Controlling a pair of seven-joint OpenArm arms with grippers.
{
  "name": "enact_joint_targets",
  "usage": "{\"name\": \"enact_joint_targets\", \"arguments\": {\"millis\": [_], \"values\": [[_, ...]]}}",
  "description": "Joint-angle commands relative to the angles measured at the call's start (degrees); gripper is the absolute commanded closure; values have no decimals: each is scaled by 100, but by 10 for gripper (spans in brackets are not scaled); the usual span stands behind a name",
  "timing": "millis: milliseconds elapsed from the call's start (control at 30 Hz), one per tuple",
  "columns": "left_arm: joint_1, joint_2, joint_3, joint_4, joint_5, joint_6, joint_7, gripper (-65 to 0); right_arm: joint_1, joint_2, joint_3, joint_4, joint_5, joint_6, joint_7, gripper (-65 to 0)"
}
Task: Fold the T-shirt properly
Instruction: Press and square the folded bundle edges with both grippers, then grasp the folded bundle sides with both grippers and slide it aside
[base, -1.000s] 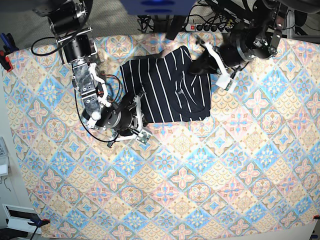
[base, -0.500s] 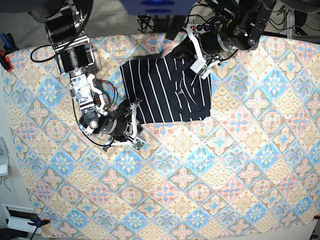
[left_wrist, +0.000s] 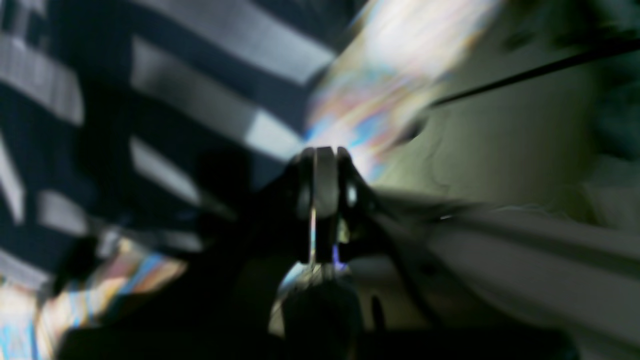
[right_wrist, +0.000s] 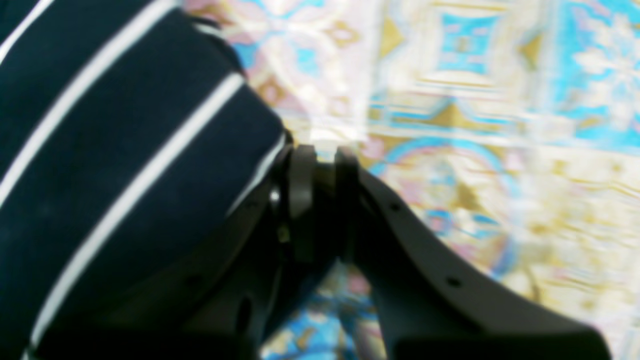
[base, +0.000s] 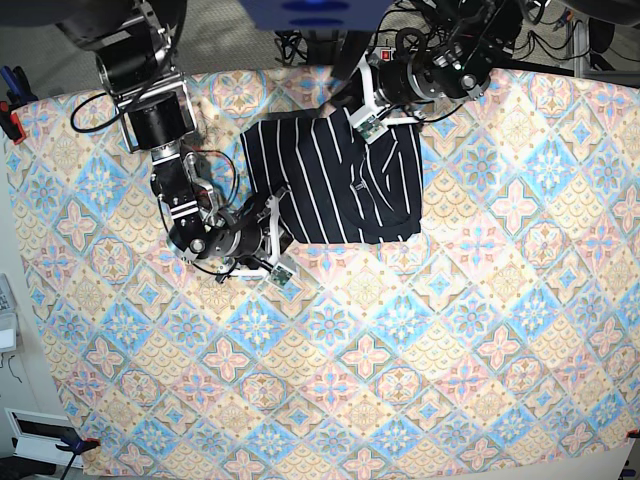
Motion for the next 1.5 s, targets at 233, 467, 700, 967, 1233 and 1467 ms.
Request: {"name": "enact_joint_targets", "arguments": {"millis": [233, 467, 700, 967, 1233, 1467], "values": [[-525, 3, -44, -635, 247, 226, -177, 0, 88, 155, -273, 17, 35, 17, 107, -72], [-1017, 3, -334, -1242, 255, 226, -467, 0, -545, 621, -247, 1169, 53, 17, -385, -72], [-1791, 47, -299, -1998, 255, 226, -547, 0, -1301, 990, -264, 1995, 53, 17, -553, -72], [-2635, 232, -299, -2912, 255, 235, -1074, 0, -1978, 1157, -291, 2927, 53, 17, -693, -73], [-2635, 329, -352, -2508, 185, 235, -1329, 0, -2145, 1192, -194, 3762, 53, 17, -948, -72], [-1773, 197, -2154, -1426, -773, 235, -678, -11, -2145, 1254, 219, 3736, 53, 17, -913, -73]]}}
